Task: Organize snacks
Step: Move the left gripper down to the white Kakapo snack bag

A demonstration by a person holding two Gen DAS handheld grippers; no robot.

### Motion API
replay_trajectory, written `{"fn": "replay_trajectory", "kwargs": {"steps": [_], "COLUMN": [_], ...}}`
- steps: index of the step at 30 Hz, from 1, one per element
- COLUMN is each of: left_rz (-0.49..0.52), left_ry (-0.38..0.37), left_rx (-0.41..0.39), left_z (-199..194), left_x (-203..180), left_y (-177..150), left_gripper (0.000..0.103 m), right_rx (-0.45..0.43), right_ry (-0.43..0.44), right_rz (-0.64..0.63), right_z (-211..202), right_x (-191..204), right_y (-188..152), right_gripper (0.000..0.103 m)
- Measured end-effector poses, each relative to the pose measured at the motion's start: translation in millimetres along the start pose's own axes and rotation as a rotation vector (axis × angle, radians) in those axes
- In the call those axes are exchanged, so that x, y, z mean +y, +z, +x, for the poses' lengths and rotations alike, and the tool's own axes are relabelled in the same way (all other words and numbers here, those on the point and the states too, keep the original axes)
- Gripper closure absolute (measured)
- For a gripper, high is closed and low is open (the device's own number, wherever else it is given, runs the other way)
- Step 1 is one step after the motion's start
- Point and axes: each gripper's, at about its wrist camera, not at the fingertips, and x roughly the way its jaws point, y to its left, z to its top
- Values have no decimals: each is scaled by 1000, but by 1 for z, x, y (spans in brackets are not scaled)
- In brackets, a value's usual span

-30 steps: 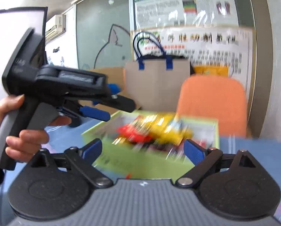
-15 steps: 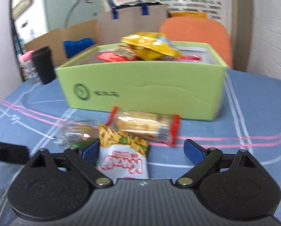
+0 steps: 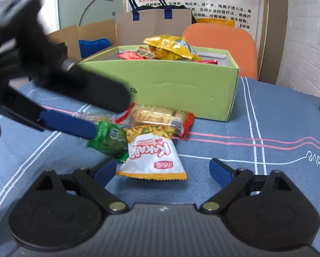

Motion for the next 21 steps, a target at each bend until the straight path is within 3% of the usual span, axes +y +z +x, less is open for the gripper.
{"fn": "replay_trajectory", "kwargs": {"steps": [5, 10, 16, 21], "left_rz": [-39, -31, 0, 95], "left_ry": [44, 53, 53, 20], "left_rx": [54, 56, 75, 147], "left_z": [31, 43, 53, 57], "left_x": [4, 3, 1, -5], "left_y": [10, 15, 17, 17], "left_gripper": [38, 36, 36, 34], "right_rx": [5, -15, 37, 54], "right_ry": [13, 55, 204, 211], "right_rz": [-7, -16, -12, -30], "right_z": [2, 5, 18, 15], "right_x": [-4, -7, 1, 7], "right_y": [1, 11, 16, 14], "right_gripper": [10, 10, 10, 9]}}
